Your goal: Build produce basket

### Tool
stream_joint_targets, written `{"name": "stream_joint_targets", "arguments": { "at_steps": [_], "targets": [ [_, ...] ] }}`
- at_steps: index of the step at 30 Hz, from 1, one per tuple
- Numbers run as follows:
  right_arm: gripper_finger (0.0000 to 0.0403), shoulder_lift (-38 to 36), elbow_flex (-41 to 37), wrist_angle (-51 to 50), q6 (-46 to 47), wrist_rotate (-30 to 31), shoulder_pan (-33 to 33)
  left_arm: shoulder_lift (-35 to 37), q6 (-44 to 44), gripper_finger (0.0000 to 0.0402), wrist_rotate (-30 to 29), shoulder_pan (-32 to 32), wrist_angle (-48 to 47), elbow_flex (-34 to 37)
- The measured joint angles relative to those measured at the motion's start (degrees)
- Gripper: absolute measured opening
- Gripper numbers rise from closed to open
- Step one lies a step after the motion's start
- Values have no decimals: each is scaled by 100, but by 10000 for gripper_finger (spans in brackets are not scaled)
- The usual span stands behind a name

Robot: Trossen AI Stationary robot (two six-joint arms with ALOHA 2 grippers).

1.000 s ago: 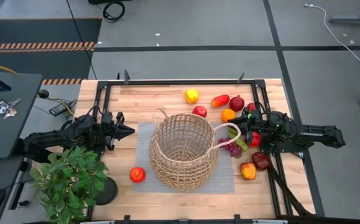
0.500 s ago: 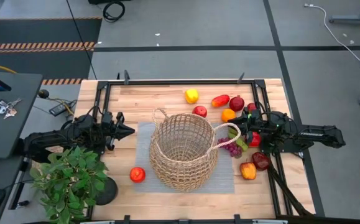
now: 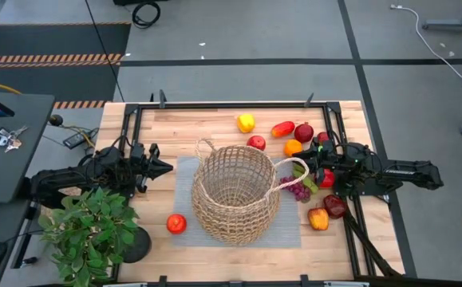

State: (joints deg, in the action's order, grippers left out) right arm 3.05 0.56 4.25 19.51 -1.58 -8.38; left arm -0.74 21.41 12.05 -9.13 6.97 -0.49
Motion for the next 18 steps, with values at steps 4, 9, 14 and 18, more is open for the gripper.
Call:
{"name": "stream_joint_targets", "arguments": {
  "at_steps": [4,9,14,18],
  "targets": [
    [122,-2,0,0,0,2,0,0,0,30,0,-1,0,-2],
    [122,0,0,-2,0,2,0,0,-1,29,0,-1,2,0],
    [122,0,0,0,0,0,0,0,-4,35,0,-2,1,-2],
    [122,0,0,-2,1,0,0,-1,-4,34,0,-1,2,0]
  ]
}}
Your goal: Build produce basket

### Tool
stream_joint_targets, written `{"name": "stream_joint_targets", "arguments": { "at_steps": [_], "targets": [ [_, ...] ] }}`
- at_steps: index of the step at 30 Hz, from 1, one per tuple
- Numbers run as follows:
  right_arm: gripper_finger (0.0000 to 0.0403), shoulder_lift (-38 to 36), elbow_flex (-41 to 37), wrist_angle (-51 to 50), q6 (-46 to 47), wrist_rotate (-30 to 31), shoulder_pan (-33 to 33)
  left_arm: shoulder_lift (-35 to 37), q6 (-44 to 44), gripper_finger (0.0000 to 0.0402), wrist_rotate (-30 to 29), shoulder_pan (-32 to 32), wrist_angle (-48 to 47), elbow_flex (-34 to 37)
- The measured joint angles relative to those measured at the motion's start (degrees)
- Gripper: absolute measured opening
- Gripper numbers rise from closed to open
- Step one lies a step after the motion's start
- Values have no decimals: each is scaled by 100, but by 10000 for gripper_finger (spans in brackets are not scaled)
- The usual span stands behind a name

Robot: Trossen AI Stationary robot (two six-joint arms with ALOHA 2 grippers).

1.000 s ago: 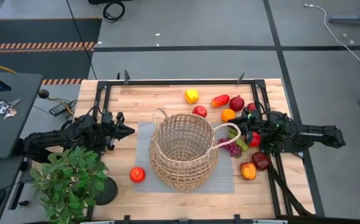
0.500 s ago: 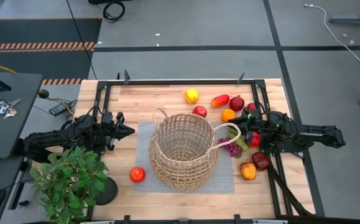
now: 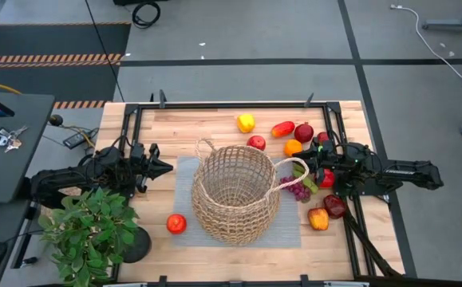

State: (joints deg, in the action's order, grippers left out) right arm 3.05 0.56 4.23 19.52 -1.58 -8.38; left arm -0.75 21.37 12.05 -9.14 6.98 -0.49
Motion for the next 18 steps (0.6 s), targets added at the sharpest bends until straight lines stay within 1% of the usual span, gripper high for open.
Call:
{"name": "stream_joint_targets", "arguments": {
  "at_steps": [6,15,18],
  "targets": [
    [122,-2,0,2,-1,2,0,-1,4,28,0,1,-2,0],
    [122,0,0,2,-1,2,0,-1,3,36,0,1,-2,-2],
    [122,0,0,7,-11,220,0,-1,4,32,0,-1,0,-2]
  ]
}}
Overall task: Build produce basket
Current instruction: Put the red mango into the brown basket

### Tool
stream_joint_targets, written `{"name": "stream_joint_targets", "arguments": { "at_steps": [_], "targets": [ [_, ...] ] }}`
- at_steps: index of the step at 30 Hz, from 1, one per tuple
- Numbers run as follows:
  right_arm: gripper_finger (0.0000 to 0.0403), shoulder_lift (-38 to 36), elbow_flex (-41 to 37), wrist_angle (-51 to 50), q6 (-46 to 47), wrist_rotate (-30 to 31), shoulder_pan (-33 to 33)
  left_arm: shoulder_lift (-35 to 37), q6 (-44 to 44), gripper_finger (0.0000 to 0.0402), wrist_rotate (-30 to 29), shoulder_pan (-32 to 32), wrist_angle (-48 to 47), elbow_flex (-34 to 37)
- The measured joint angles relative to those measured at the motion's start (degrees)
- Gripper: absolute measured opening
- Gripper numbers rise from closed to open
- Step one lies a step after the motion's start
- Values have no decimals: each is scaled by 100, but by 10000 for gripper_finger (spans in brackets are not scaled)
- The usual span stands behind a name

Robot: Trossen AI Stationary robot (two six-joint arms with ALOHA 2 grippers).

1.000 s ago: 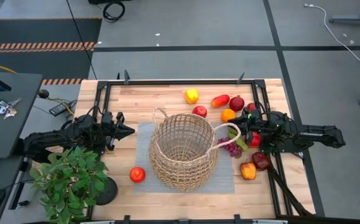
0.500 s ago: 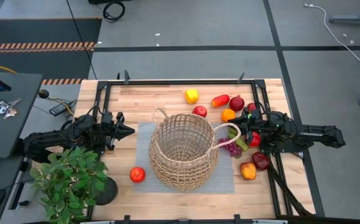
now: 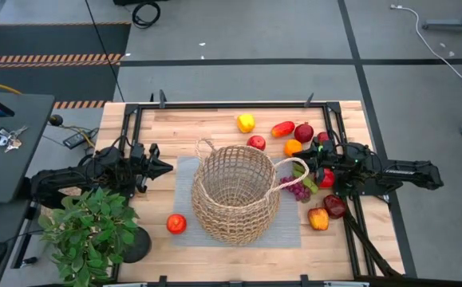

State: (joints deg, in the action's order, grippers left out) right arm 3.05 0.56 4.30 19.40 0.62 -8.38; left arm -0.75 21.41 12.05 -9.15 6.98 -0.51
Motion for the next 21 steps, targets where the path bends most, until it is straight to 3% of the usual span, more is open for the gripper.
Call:
{"name": "stream_joint_targets", "arguments": {
  "at_steps": [9,17,21],
  "targets": [
    [122,0,0,15,166,82,0,1,-1,32,0,0,-2,1],
    [122,-1,0,97,-465,107,0,1,-1,32,0,1,0,2],
    [122,0,0,-71,0,-38,0,0,0,28,0,2,0,2]
  ]
}}
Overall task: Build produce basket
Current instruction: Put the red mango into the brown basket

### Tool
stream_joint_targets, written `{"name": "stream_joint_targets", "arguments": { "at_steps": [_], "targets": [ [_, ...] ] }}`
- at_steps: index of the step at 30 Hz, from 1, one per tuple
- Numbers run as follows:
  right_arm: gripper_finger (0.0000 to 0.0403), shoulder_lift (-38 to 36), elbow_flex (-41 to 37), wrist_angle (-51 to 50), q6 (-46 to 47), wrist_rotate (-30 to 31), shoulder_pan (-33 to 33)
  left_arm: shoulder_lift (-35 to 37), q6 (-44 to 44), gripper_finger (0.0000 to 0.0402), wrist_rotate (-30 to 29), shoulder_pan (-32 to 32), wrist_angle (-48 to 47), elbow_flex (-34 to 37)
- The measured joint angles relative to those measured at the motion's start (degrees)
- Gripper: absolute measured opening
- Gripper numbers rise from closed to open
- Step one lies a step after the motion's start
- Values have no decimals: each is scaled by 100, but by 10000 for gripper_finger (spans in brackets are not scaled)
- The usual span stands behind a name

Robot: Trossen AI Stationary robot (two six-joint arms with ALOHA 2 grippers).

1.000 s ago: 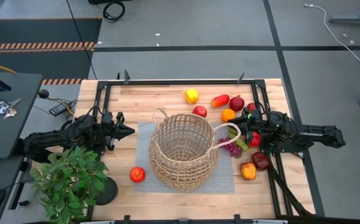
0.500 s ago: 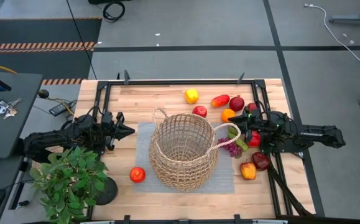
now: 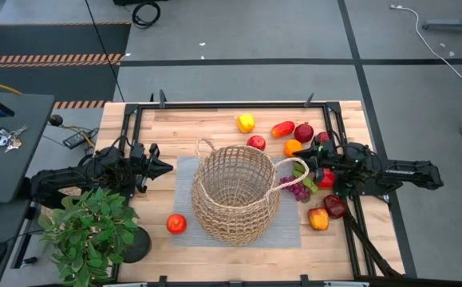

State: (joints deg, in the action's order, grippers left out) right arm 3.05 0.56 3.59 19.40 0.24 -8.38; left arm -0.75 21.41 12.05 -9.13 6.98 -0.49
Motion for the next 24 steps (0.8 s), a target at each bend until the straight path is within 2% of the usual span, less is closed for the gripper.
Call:
{"name": "stream_joint_targets", "arguments": {
  "at_steps": [2,6,10,13,16,20,24],
  "targets": [
    [122,20,68,-457,397,224,0,2,-4,29,0,0,-2,-2],
    [120,300,590,-1593,483,1061,0,0,-4,34,0,-1,0,-1],
    [114,814,1164,-2142,553,2056,0,0,-4,35,0,0,0,-1],
    [108,1363,1541,-2674,753,2568,-54,0,0,31,0,-2,2,-2],
    [103,1949,1856,-2818,827,2531,-232,0,0,28,0,-2,0,-2],
    [99,2745,2354,-2821,1131,2123,-531,0,0,30,0,-2,0,0],
    [98,3404,2998,-3387,1192,1894,-912,0,0,36,0,0,-1,0]
  ]
}}
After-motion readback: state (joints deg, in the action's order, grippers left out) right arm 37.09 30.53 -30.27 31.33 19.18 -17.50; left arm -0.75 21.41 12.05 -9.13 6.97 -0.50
